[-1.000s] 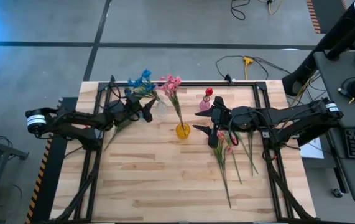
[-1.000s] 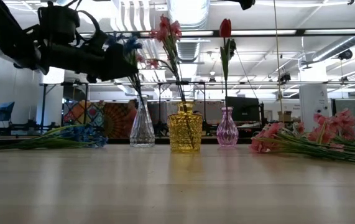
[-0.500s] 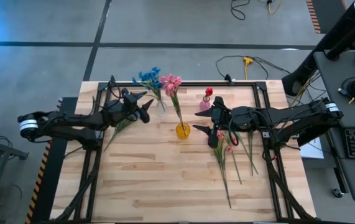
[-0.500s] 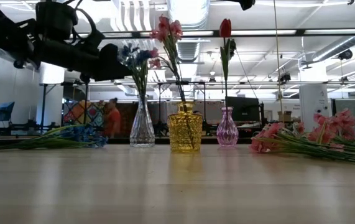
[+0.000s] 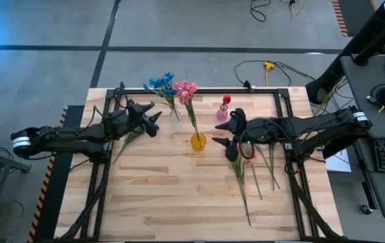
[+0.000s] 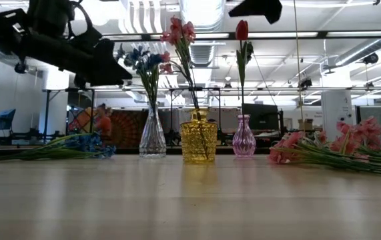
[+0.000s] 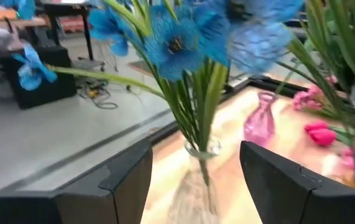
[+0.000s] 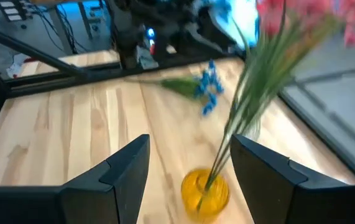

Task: Sort flowers into vase by color
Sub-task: Put the left pink flowers into the yellow vase

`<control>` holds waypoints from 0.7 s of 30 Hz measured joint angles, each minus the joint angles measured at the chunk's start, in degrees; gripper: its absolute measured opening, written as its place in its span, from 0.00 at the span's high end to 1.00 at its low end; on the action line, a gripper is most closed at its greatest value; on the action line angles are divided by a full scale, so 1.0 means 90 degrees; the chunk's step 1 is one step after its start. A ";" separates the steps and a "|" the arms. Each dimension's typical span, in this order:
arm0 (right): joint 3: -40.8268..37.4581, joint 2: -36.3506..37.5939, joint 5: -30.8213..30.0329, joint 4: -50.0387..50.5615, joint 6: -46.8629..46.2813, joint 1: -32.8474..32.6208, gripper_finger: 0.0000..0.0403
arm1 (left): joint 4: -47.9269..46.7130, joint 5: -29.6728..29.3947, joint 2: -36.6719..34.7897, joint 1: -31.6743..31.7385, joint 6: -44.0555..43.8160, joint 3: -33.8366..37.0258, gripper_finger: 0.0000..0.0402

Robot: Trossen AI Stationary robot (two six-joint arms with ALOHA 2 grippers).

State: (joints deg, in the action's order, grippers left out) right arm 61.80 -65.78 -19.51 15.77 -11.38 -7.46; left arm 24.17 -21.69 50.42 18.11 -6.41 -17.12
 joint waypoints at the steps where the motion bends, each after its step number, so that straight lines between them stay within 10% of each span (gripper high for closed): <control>1: 0.0000 0.0000 -0.0002 0.0123 -0.0138 0.0000 0.46 | -0.0130 0.0000 -0.0098 -0.0076 -0.0077 0.0000 0.44; 21: 0.0000 -0.0290 0.1123 0.3456 -0.4319 -0.0122 0.46 | 0.1013 -0.0180 -0.0709 -0.2256 0.0238 0.0000 0.47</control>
State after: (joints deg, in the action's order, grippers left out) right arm 61.80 -68.39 -9.40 46.88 -50.25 -8.56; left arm 33.29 -23.31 44.04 -2.19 -4.27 -17.12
